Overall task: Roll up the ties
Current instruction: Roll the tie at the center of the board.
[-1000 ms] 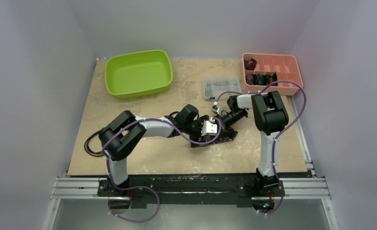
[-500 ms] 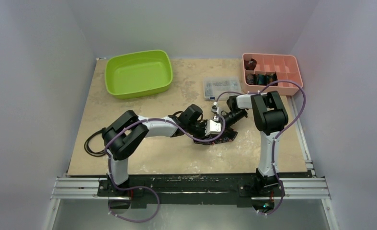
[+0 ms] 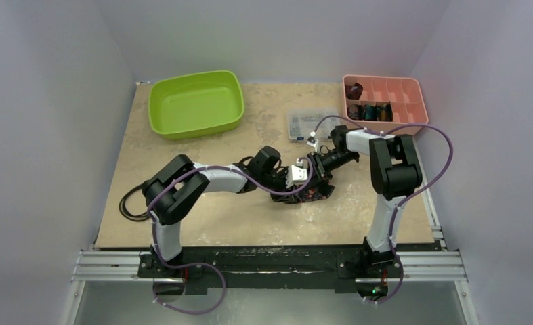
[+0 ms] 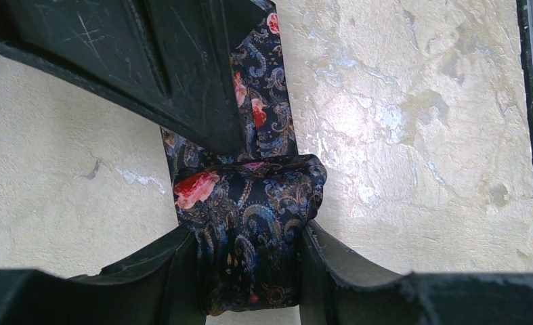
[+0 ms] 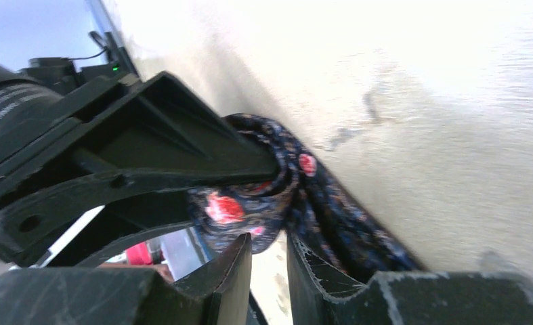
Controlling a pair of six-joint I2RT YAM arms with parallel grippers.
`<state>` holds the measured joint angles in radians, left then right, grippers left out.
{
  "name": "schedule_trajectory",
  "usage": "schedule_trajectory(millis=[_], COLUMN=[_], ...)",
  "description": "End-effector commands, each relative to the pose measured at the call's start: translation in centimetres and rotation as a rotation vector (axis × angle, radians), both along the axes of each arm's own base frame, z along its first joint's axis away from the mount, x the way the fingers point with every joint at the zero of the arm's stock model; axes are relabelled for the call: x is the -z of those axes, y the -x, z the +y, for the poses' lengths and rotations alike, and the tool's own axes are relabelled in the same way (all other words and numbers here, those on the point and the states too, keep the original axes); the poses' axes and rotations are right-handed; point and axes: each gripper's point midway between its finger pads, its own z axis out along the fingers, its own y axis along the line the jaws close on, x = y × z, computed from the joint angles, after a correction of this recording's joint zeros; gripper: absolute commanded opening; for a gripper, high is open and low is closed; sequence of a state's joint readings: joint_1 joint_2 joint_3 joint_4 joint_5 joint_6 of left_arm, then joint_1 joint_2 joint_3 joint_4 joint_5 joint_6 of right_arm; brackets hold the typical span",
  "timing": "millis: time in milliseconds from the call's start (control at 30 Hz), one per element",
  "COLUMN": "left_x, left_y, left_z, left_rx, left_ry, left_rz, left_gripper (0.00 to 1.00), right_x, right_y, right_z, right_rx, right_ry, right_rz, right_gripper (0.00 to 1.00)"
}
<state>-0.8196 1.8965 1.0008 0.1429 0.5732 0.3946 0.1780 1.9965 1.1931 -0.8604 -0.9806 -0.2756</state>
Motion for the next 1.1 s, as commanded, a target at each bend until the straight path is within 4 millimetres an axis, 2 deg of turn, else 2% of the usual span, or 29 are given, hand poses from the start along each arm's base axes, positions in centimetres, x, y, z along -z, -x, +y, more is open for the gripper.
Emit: schedule_trajectory(millis=[0,200,367,433,533,667,833,967,1067], left_x=[3.6,1.5,-1.1,-0.8,0.8,2.8,4.1,4.8,4.7], left_y=[0.7,-1.0,-1.2,-0.9,-0.1,0.5,0.6,0.0,-0.8], left_z=[3.4,3.8,3.7,4.1,5.1,5.6,6.0,6.5,6.5], left_rx=[-0.051,-0.152,-0.173,-0.16,-0.135,-0.127,-0.138,-0.18,-0.245], left_ry=[-0.139,-0.119,-0.074,-0.102,-0.152,-0.216,-0.272,-0.308,-0.297], left_rz=[0.075,0.077,0.044,0.05,0.063,0.1,0.085,0.09,0.139], left_gripper=[0.18,0.21,0.27,0.29,0.31,0.33,0.33,0.32,0.32], right_x=[2.4,5.7,7.1,7.4,7.3,6.0,5.2,1.5,-1.3], right_y=[-1.6,-1.3,-1.8,-2.0,-2.6,-4.3,-5.5,-6.3,-5.5], right_z=[-0.8,-2.7,-3.4,-3.7,-3.5,-2.8,-2.2,-1.2,-1.0], right_rx=[0.046,0.051,0.076,0.079,0.081,0.084,0.057,0.035,0.018], right_ry=[0.091,0.247,0.317,0.337,0.332,0.29,0.258,0.169,0.134], right_rz=[-0.043,-0.032,-0.023,-0.025,-0.036,-0.083,-0.105,-0.143,-0.146], right_gripper=[0.24,0.21,0.19,0.19,0.19,0.22,0.27,0.3,0.3])
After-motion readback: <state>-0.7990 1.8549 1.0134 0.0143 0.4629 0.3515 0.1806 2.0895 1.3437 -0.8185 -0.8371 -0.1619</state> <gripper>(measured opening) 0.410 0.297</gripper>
